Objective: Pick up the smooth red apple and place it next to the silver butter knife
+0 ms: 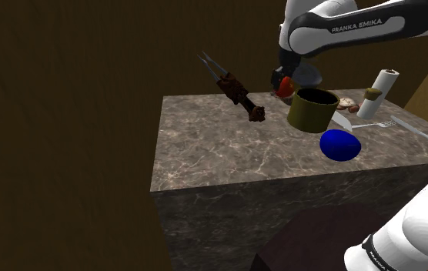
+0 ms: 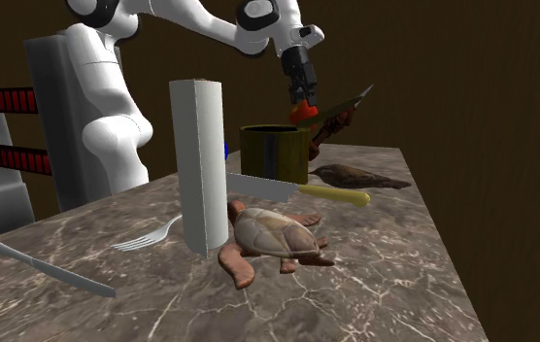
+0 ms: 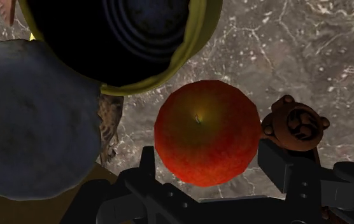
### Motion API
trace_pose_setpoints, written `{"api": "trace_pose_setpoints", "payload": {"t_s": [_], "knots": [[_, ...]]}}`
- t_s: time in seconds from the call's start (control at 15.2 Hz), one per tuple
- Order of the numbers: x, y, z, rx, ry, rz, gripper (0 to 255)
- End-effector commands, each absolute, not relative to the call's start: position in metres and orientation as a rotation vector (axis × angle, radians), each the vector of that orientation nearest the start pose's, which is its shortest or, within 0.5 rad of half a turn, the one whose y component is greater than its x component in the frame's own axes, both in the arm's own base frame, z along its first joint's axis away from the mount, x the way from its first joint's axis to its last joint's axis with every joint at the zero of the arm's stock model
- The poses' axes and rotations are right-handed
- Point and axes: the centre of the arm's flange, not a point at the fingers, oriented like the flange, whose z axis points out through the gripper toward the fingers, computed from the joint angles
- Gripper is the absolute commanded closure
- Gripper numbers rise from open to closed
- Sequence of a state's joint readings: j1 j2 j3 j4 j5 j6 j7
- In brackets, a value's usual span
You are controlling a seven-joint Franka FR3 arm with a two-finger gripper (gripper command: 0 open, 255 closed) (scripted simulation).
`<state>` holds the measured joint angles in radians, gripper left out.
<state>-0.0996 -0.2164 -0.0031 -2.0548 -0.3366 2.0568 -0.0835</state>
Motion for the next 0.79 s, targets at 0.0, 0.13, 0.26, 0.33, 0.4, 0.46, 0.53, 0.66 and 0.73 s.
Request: {"api": "trace_pose_setpoints", "payload": {"t_s": [0.0,0.13,0.26,0.33,0.4,0.46,0.53,0.66,0.73], "knots": [[0.510,-0.070,0.565,-3.452,-0.184,-0.325,255],[0.510,-0.070,0.576,-3.452,-0.184,-0.325,255],[0.510,-0.070,0.582,-3.452,-0.184,-0.325,255],[0.500,-0.078,0.582,-3.452,-0.184,-0.325,255],[0.489,-0.086,0.582,-3.452,-0.184,-0.325,255],[0.478,-0.094,0.582,-3.452,-0.184,-0.325,255],[0.468,-0.102,0.582,-3.452,-0.184,-0.325,255],[0.447,-0.118,0.582,-3.452,-0.184,-0.325,255],[0.436,-0.126,0.582,-3.452,-0.184,-0.325,255]]}}
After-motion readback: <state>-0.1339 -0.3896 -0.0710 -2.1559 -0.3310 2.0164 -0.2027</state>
